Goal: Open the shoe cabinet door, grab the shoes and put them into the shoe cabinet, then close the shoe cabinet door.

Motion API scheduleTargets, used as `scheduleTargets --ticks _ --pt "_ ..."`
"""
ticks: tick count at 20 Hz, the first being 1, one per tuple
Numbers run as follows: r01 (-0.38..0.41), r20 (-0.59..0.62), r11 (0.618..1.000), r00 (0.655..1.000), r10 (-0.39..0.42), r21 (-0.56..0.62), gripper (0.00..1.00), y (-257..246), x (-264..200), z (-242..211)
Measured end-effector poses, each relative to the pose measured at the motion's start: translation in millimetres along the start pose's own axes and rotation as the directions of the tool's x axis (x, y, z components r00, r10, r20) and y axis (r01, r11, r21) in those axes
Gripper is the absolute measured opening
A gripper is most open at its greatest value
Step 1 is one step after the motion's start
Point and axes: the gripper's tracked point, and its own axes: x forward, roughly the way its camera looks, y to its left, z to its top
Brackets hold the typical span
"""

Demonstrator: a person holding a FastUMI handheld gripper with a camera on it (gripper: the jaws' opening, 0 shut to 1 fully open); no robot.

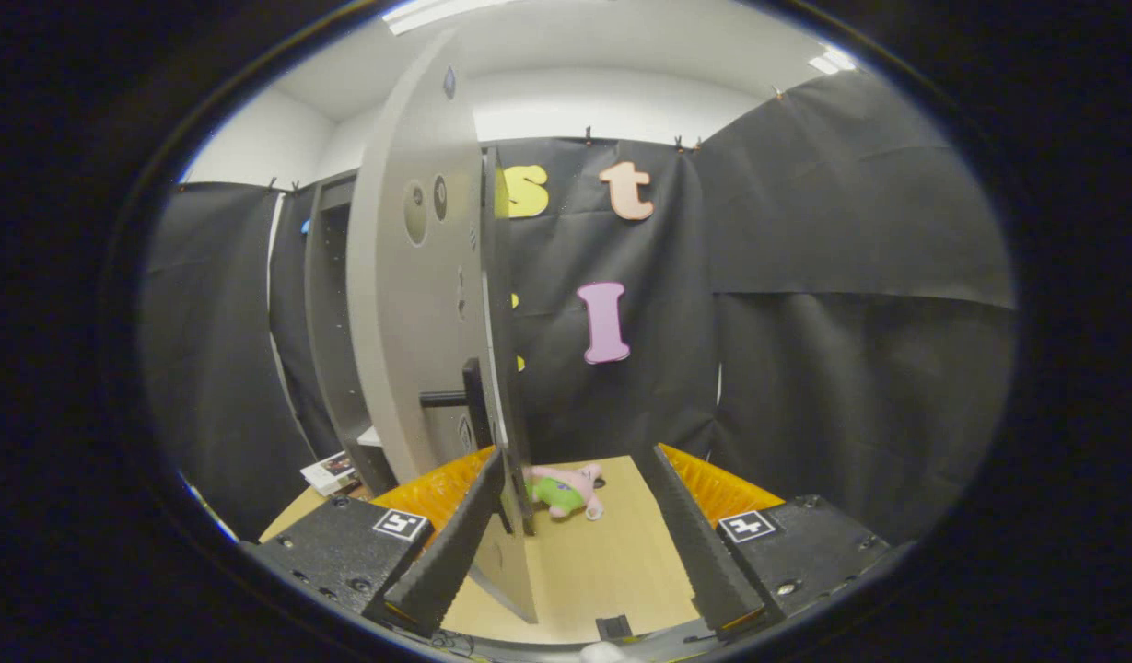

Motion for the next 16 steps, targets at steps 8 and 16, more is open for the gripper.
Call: scheduleTargets --ticks 8,16 --pt "-0.114 -0.015 0.993 0.993 0.113 -0.035 0.95 10 18 0" --pt "-0.108 -0.016 0.993 0.994 0.107 -0.055 0.95 48 13 -5"
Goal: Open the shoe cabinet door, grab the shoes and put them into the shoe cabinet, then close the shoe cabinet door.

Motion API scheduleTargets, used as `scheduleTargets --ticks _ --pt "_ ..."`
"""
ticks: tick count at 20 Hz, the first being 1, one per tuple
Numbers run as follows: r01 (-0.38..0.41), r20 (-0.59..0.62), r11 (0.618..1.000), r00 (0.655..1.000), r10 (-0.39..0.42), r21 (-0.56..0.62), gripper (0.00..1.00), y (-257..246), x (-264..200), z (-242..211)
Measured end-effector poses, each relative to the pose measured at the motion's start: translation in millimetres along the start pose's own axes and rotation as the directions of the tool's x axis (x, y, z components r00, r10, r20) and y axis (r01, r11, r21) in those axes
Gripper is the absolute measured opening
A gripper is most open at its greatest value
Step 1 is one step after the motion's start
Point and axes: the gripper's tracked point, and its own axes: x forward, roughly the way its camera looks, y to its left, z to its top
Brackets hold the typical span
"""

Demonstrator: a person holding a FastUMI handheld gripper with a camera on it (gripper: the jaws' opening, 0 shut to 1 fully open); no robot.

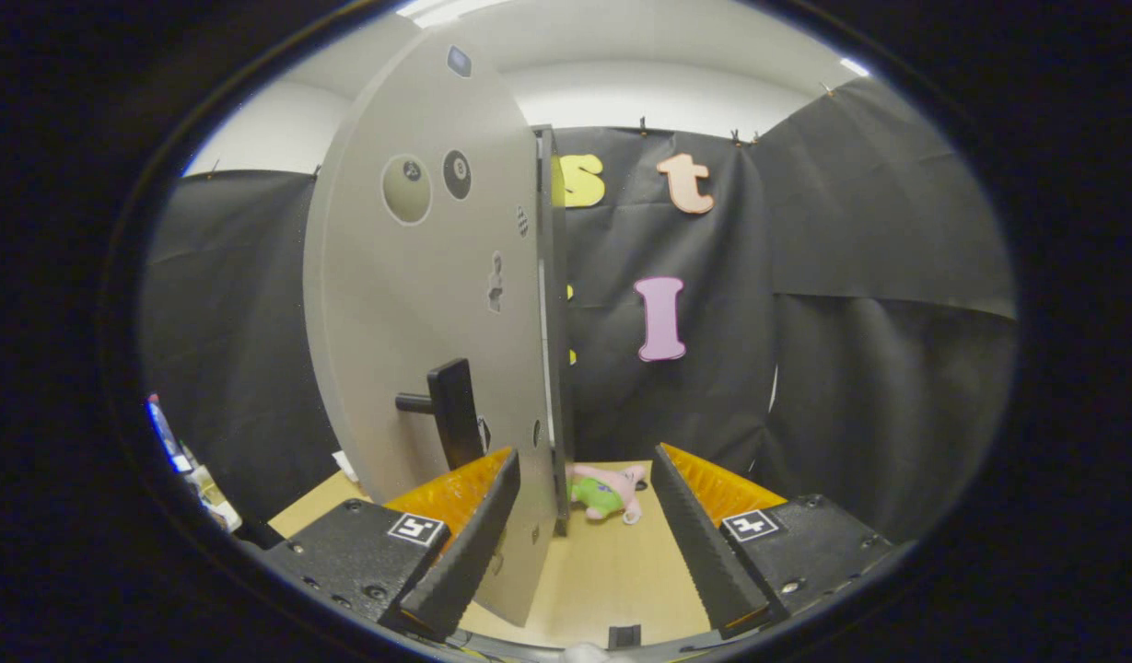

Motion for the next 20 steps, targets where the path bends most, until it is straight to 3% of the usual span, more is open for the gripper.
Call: scheduleTargets --ticks 11,20 --pt "0.034 0.013 0.999 0.999 -0.033 -0.010 0.95 78 6 -2" --pt "-0.026 0.023 0.999 0.999 0.027 -0.038 0.95 162 48 -9"
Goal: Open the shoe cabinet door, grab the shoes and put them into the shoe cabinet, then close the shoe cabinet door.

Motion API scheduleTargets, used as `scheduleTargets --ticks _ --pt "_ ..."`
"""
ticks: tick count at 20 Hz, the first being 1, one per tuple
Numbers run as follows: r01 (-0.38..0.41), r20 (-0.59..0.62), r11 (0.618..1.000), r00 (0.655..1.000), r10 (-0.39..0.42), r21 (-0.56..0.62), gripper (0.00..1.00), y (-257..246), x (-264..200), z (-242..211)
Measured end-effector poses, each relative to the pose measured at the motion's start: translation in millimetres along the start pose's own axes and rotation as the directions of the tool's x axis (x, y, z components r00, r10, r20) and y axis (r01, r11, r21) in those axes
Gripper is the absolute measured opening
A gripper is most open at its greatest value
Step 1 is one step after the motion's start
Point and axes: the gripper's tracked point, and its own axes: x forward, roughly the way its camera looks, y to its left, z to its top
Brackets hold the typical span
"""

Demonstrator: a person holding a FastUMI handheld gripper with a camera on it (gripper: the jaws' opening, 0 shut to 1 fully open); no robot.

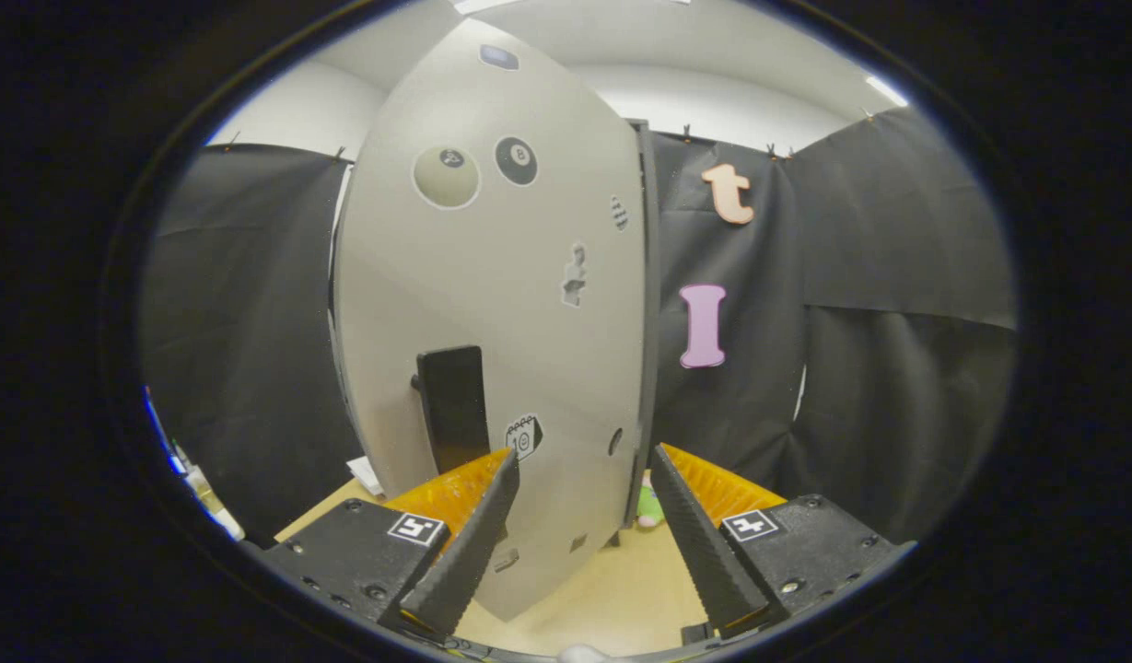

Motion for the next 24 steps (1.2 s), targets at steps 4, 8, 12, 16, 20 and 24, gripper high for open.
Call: scheduleTargets --ticks 4,8,12,16,20,24 --pt "-0.052 0.003 0.998 0.999 0.052 -0.027 0.97 39 27 3" --pt "-0.064 0.016 0.997 0.998 0.065 -0.034 0.98 60 32 12" --pt "-0.054 0.039 0.998 0.998 0.054 -0.011 0.98 65 17 21" --pt "-0.023 0.056 1.000 0.998 0.023 0.000 0.98 60 -6 28" --pt "0.017 0.084 1.000 0.996 -0.018 0.012 0.98 50 -42 38" --pt "0.068 0.106 0.998 0.992 -0.069 0.019 0.98 37 -77 46"
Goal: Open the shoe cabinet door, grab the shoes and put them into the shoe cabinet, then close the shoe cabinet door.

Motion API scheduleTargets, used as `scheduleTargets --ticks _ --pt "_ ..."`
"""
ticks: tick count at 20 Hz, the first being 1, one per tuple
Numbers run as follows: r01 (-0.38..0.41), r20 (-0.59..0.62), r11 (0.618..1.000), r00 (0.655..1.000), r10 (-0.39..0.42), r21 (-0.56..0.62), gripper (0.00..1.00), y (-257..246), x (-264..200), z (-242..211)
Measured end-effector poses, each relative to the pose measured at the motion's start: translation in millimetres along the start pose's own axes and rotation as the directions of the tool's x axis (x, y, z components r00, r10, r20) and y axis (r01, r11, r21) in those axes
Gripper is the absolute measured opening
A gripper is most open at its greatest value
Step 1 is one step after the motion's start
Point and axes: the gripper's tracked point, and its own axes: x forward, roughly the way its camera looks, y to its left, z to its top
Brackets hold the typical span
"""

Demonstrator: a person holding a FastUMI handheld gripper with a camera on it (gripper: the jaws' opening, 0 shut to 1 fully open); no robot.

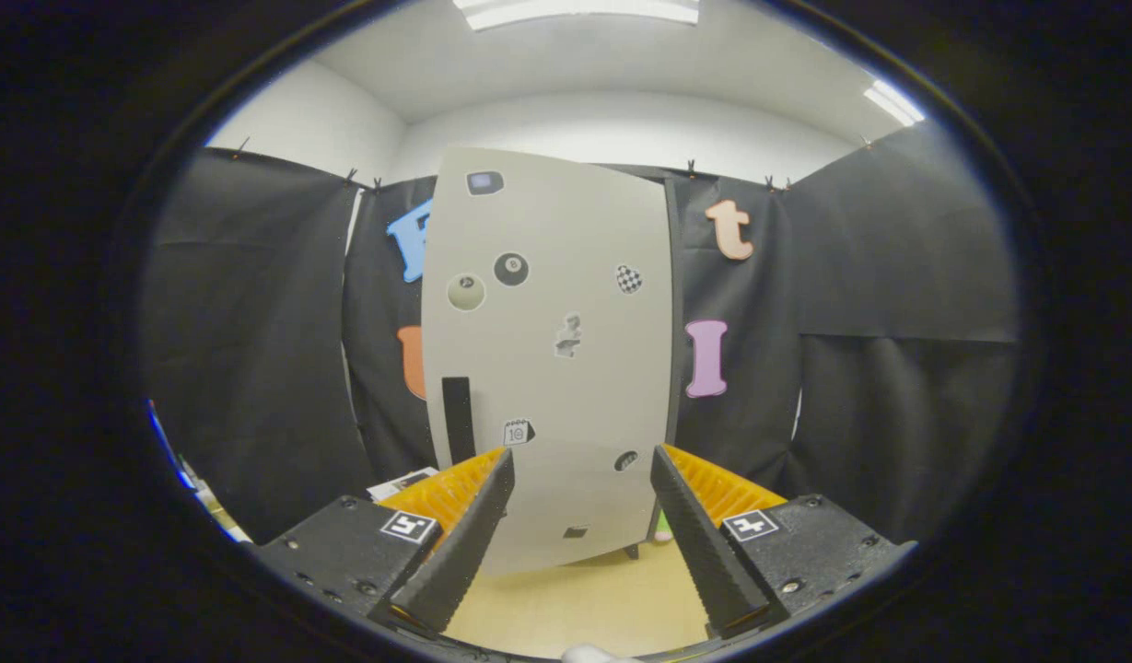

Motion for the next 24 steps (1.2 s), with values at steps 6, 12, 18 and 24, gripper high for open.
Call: scheduleTargets --ticks 6,12,18,24 --pt "0.051 0.003 0.998 0.999 -0.051 0.022 0.98 -22 -39 2" --pt "0.084 -0.018 0.996 0.996 -0.084 0.003 0.98 -34 -63 -10" --pt "0.092 -0.008 0.996 0.996 -0.092 -0.006 0.98 -38 -75 -6" --pt "0.075 -0.011 0.997 0.997 -0.075 0.003 0.98 -35 -78 -7"
